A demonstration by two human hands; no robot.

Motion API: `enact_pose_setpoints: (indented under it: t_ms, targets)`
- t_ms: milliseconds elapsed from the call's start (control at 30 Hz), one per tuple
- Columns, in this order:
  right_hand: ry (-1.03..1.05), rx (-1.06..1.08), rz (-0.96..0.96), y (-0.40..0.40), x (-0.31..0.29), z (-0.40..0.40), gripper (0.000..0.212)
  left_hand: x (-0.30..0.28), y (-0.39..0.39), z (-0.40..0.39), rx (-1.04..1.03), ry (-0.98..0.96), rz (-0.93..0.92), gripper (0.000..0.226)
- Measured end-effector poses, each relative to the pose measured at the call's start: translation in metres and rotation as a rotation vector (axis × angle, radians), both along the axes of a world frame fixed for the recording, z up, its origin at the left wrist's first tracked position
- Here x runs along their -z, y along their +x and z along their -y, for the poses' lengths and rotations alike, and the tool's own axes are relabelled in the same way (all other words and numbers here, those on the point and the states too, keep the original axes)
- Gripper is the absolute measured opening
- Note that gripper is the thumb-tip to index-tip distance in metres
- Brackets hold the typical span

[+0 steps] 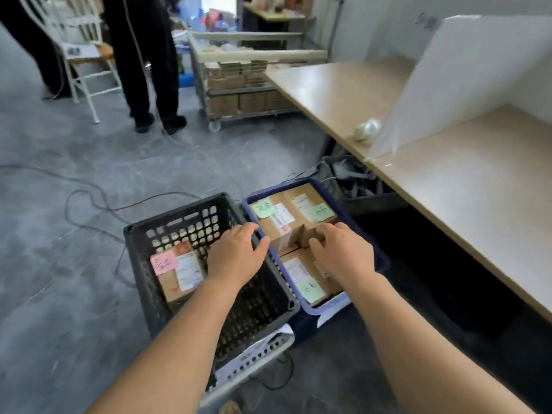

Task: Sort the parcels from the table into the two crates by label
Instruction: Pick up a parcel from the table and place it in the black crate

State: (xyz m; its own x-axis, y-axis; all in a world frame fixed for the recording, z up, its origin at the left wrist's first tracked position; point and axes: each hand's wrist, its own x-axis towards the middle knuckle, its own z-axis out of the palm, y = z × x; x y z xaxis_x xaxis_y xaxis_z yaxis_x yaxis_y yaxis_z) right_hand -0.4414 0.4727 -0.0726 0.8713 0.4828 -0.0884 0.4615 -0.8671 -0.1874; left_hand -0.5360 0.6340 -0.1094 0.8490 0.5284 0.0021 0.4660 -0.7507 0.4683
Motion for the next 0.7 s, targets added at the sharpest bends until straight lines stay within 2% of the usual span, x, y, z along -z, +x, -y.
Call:
enact_pose_setpoints:
  t_ms: [333,700]
  targets:
    - [0.068,0.261,0.147,-0.003,-0.044,0.205,0.036,-0.039,0.052,0.185,0.311,0.046,0.058,0.043]
    - [0.077,0.498,0.174,-0.026,-0.054,0.427,0.039,-0.064,0.081,0.406,0.555,0.073,0.127,0.046]
